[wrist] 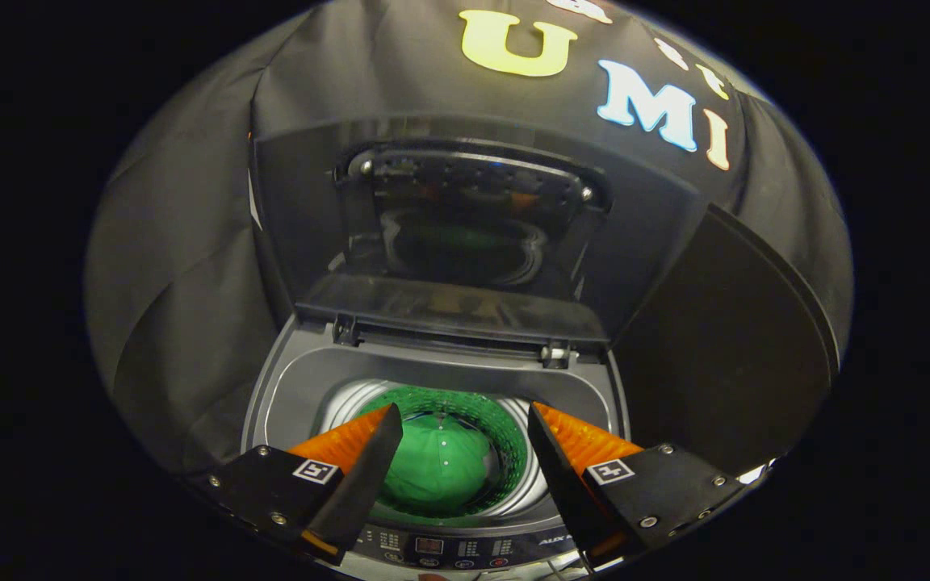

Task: Put the clothes into the washing machine and then close the washing machine lid.

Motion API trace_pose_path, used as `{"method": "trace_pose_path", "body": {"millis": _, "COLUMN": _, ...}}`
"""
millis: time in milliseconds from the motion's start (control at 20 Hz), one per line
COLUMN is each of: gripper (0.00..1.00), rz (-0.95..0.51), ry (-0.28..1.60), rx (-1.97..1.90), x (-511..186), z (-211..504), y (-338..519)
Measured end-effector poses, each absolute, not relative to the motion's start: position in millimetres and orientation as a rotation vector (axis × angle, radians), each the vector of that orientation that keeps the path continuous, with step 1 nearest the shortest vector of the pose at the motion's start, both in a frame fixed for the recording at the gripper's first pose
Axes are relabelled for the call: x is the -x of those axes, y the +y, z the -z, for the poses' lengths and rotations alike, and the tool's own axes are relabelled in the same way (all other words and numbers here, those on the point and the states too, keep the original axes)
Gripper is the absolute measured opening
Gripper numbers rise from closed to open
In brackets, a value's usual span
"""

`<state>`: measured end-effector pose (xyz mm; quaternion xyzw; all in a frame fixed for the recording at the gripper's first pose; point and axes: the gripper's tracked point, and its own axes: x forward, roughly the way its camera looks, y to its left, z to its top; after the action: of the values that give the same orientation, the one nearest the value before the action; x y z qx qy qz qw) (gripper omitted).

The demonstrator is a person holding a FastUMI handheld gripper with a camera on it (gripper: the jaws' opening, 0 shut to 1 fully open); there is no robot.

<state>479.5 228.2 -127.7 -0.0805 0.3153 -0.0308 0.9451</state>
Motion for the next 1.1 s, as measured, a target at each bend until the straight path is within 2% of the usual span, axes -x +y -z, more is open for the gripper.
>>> {"method": "trace_pose_path", "body": {"millis": 500, "gripper": 0.96, "rz": 0.126, "ry": 0.491, "rx": 0.152, "x": -485, "z": 27, "y": 215}}
{"method": "trace_pose_path", "body": {"millis": 1100, "gripper": 0.96, "rz": 0.189, "ry": 0.342, "rx": 0.113, "x": -562, "z": -89, "y": 194}}
